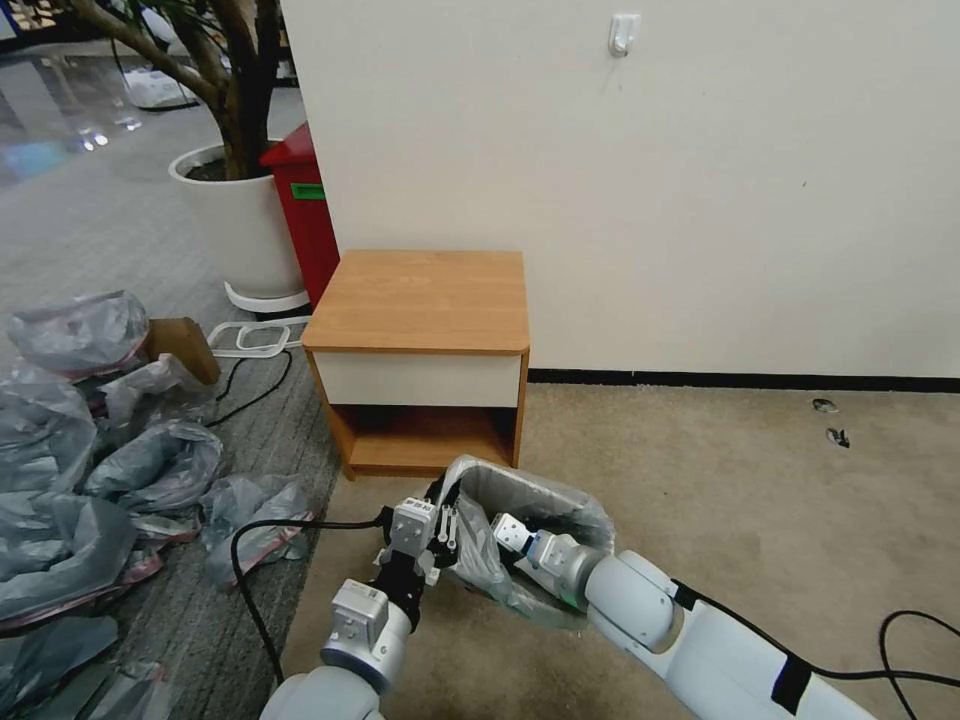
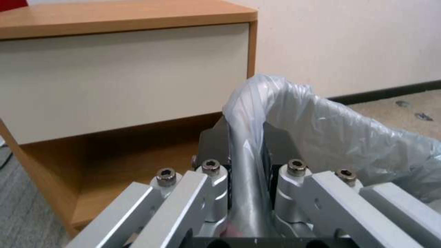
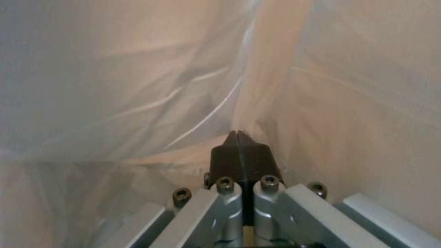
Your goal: Pick up the garbage bag from the table and place it over the trash can.
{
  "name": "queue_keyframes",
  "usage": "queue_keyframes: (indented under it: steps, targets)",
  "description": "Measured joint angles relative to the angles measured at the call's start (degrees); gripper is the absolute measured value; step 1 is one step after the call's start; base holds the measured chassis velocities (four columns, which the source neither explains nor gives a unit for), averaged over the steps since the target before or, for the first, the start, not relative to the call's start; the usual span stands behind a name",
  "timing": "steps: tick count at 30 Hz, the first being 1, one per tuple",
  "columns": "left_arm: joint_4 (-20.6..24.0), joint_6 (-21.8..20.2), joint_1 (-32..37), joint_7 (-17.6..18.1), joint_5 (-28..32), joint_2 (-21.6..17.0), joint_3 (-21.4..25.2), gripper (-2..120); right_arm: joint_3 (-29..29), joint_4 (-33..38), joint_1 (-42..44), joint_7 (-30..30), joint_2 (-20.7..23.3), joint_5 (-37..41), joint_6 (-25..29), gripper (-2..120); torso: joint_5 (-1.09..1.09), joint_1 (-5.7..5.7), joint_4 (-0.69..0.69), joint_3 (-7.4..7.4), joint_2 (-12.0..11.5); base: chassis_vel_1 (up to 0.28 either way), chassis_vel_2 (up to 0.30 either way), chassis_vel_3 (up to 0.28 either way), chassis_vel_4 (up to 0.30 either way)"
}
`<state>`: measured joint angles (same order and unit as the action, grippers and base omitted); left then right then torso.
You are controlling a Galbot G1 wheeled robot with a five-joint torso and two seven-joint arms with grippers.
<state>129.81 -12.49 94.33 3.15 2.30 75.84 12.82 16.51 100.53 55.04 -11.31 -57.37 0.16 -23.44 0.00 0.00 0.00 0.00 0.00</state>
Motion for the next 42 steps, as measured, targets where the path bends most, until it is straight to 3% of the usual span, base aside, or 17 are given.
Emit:
queue_keyframes:
  steps: [4, 13, 17, 20, 22, 23, 26, 27, 29, 31, 35, 42]
  targets:
    - [-0.78, -0.14, -0.33, 0.05, 1.64, 0.27, 1.03, 9, -1.24, 1.63, 1.13, 0.0, 0.48, 0.09, 0.25, 0, 0.0, 0.0, 0.0, 0.0, 0.0, 0.0, 0.0, 0.0, 0.0]
    - [-3.83, -2.79, -2.5, 2.03, 11.61, 0.76, 5.05, 9, -7.39, 11.05, 7.89, 0.06, 4.11, 1.27, 2.1, 0, 0.0, 0.0, -0.01, 0.0, 0.0, 0.0, 0.0, 0.0, 0.0]
    - [-4.47, -4.56, -2.96, 3.37, 17.15, 0.78, 6.27, 9, -11.43, 14.65, 10.96, 0.06, 4.69, 1.94, 3.7, 0, 0.01, 0.0, -0.01, -0.01, 0.0, 0.0, 0.0, 0.0, 0.0]
    - [-4.64, -7.26, -3.07, 4.93, 26.18, 0.8, 7.61, 9, -15.76, 18.46, 13.79, 0.59, 4.62, 3.55, 5.87, 0, 0.0, 0.0, 0.0, 0.0, 0.0, 0.0, 0.0, 0.0, 0.0]
    - [-5.1, -9.08, -3.08, 5.38, 32.28, 0.74, 8.6, 9, -19.34, 21.17, 16.26, 2.14, 2.16, 4.73, 8.21, 0, -0.02, 0.0, 0.0, 0.0, 0.0, 0.0, 0.0, 0.0, 0.0]
    - [-5.1, -9.08, -3.08, 5.38, 32.28, 0.74, 8.6, 9, -19.34, 21.17, 16.26, 2.14, 2.16, 4.73, 8.21, 0, -0.02, 0.0, 0.0, 0.0, 0.0, 0.0, 0.0, 0.0, 0.0]
    - [-6.31, -10.13, -2.82, 5.37, 37.2, -0.06, 9.52, 9, -24.18, 22.91, 20.83, 4.02, -4.51, 5.0, 11.86, 10, -0.02, 0.0, 0.0, -0.01, 0.0, 0.0, 0.0, 0.0, 0.0]
    - [-6.31, -10.13, -2.82, 5.37, 37.2, -0.06, 9.52, 9, -24.18, 22.91, 20.83, 4.02, -4.51, 5.0, 11.86, 10, -0.02, 0.0, 0.0, -0.01, 0.0, 0.0, 0.0, 0.0, 0.0]
    - [-7.85, -10.19, -2.67, 4.36, 37.61, -0.87, 9.91, 9, -27.35, 22.57, 24.96, 4.75, -10.89, 4.96, 15.5, 21, 0.01, 0.0, 0.0, -0.01, 0.0, 0.0, 0.0, 0.0, 0.0]
    - [-9.26, -9.81, -2.66, 3.54, 36.85, -1.34, 9.97, 9, -29.19, 21.1, 27.44, 5.01, -14.55, 4.79, 18.16, 28, -0.02, 0.0, -0.01, -0.01, 0.0, 0.0, 0.0, 0.0, 0.0]
    - [-11.19, -8.05, -2.65, 1.69, 35.51, -1.63, 9.77, 9, -31.09, 18.57, 30.16, 5.09, -17.98, 4.65, 21.0, 42, 0.0, 0.0, 0.0, -0.01, 0.0, 0.0, 0.0, 0.0, 0.0]
    - [-14.07, -5.13, -2.47, 0.08, 35.43, -0.87, 9.57, 9, -32.07, 16.68, 30.64, 5.1, -18.22, 4.92, 22.07, 67, -0.01, 0.0, 0.0, 0.0, 0.0, 0.0, 0.0, 0.0, 0.0]
